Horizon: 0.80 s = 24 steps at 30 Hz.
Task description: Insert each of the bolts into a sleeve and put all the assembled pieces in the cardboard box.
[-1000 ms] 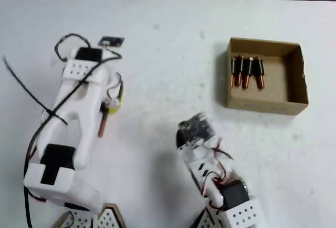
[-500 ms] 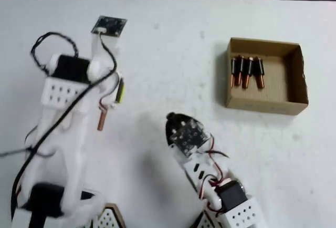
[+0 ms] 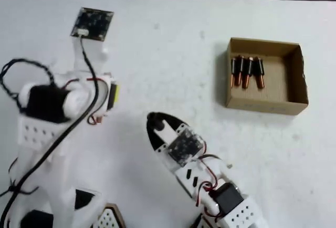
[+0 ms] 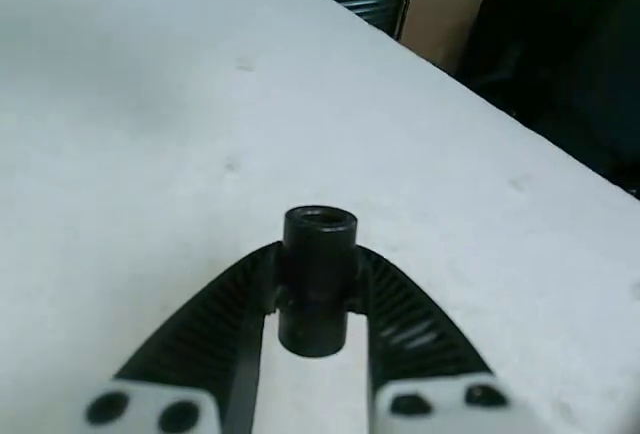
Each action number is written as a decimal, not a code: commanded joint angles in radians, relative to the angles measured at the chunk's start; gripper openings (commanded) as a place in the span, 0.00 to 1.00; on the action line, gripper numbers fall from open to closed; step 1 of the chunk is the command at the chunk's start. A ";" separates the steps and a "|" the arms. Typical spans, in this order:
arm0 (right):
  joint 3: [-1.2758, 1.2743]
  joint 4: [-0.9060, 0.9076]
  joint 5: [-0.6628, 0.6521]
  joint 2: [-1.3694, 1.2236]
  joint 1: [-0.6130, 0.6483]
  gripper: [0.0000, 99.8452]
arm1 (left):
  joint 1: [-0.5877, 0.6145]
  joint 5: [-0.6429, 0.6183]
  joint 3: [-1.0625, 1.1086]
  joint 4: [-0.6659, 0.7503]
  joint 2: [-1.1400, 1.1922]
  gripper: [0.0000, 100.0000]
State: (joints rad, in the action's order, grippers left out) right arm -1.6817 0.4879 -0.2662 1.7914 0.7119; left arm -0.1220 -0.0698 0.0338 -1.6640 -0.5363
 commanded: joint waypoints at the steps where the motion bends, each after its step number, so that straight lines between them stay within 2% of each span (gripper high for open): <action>1: -0.009 -0.074 0.057 0.008 0.005 0.02 | -0.016 0.000 -0.009 0.106 -0.105 0.02; 4: -0.009 -0.120 0.063 0.008 0.005 0.02 | -0.056 -0.012 -0.009 0.149 -0.119 0.02; 9: -0.009 -0.174 0.063 0.008 0.002 0.02 | -0.186 -0.147 -0.009 0.212 -0.119 0.02; 20: -0.009 -0.177 0.066 0.008 -0.021 0.02 | -0.308 -0.146 0.124 0.485 -0.128 0.02; 24: -0.009 -0.176 0.167 0.008 -0.064 0.02 | -0.326 -0.146 0.133 0.534 -0.137 0.02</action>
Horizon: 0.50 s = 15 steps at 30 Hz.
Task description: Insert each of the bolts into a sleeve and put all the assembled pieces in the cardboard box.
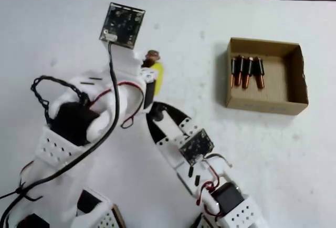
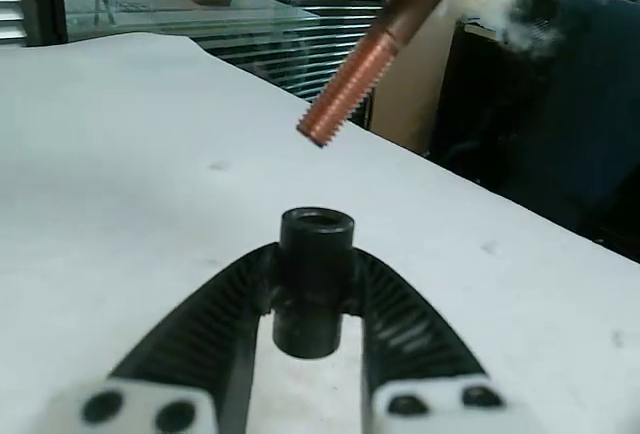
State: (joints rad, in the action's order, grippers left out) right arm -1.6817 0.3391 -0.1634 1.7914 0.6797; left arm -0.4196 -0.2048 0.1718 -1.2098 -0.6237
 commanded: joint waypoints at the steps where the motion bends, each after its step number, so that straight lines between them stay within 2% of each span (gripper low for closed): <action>1: -0.009 -0.025 0.081 0.008 -0.035 0.02 | -0.030 -0.011 -0.005 0.084 -0.064 0.02; 6: -0.009 -0.024 0.092 0.008 -0.031 0.02 | -0.053 -0.011 0.023 0.104 -0.156 0.02; 12: -0.009 -0.024 0.092 0.008 -0.031 0.02 | -0.059 -0.011 0.350 0.422 -0.292 0.02; 15: -0.009 -0.024 0.089 0.008 -0.033 0.02 | -0.059 -0.011 0.479 0.537 -0.380 0.02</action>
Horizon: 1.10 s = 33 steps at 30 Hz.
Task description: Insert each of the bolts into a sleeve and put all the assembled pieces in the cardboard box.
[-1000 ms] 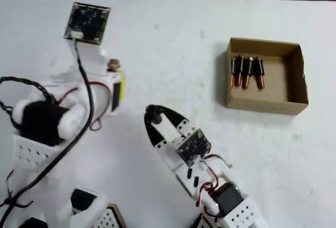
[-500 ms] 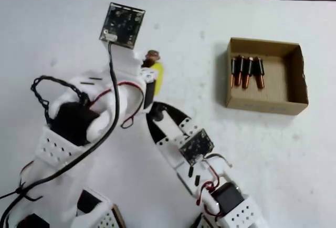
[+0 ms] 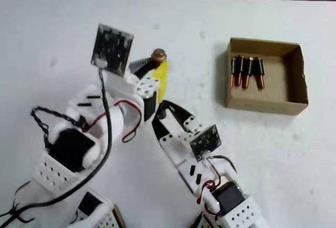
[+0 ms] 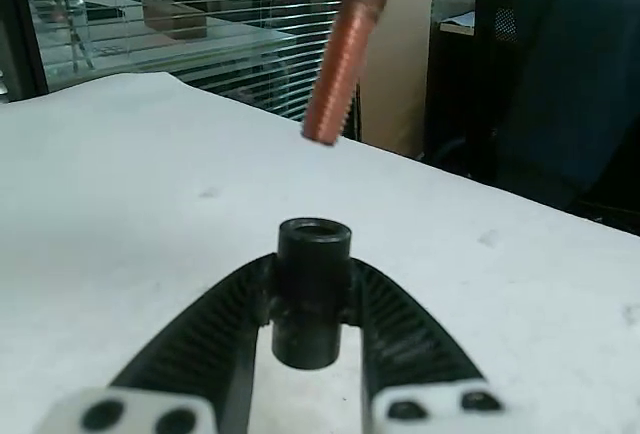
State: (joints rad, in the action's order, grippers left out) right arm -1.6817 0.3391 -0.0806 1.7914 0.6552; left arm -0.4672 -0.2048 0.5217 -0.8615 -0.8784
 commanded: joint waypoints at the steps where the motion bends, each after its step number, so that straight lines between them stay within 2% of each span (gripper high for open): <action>1: -0.009 -0.024 0.006 0.008 -0.010 0.02 | -0.010 -0.011 0.160 0.210 -0.150 0.02; 12: -0.009 -0.022 0.011 0.008 -0.012 0.02 | -0.005 -0.011 0.382 0.288 -0.334 0.02; 21: -0.009 -0.022 0.011 0.008 -0.012 0.02 | -0.004 -0.012 0.554 0.454 -0.438 0.02; 33: -0.009 -0.024 0.009 0.008 -0.012 0.02 | -0.007 -0.020 0.565 0.451 -0.446 0.02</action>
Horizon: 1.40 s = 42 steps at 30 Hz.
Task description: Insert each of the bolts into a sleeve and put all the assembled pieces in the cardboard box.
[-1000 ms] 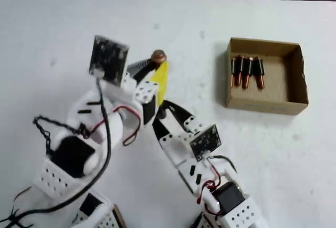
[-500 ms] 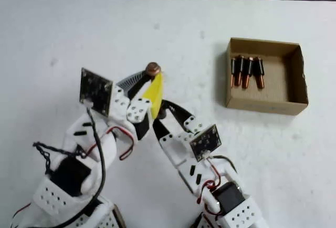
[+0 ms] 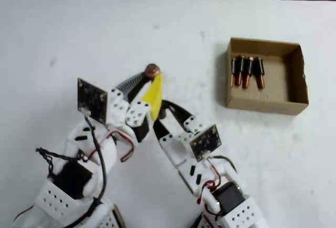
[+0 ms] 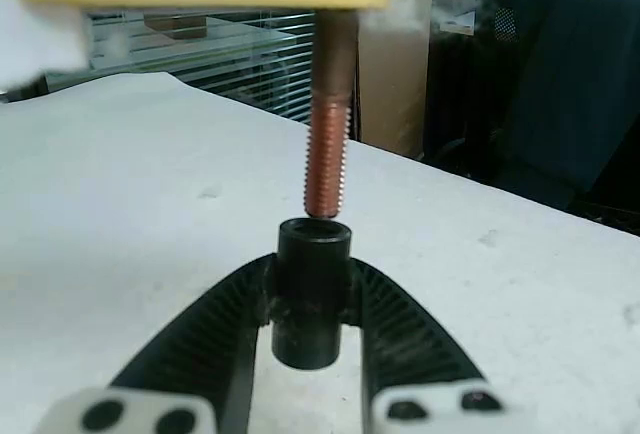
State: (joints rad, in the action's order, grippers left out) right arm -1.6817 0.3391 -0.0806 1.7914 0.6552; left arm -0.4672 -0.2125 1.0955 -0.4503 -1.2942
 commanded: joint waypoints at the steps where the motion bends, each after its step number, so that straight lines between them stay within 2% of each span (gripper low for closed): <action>1: -0.009 -0.025 0.009 0.008 -0.012 0.02 | -0.007 -0.012 -0.009 0.037 -0.030 0.02; 5: -0.009 -0.025 0.008 0.010 -0.013 0.02 | -0.012 -0.014 -0.015 -0.009 -0.031 0.02; 18: -0.009 -0.028 0.005 0.010 -0.013 0.02 | -0.013 -0.017 -0.009 -0.017 -0.031 0.02; 22: -0.009 -0.028 0.005 0.010 -0.013 0.02 | -0.013 -0.084 -0.015 -0.075 -0.031 0.02; 30: -0.009 -0.028 0.005 0.010 -0.013 0.02 | -0.015 -0.092 -0.009 -0.144 -0.031 0.02; 36: -0.009 -0.028 0.005 0.010 -0.013 0.02 | -0.016 -0.153 -0.006 -0.207 -0.031 0.02; 42: -0.009 -0.027 0.005 0.010 -0.031 0.02 | -0.065 -0.150 0.051 -0.213 -0.031 0.02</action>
State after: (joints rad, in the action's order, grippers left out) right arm -1.6817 0.3391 -0.0806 1.7914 0.6536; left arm -0.5010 -0.3506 1.1462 -0.6605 -1.3065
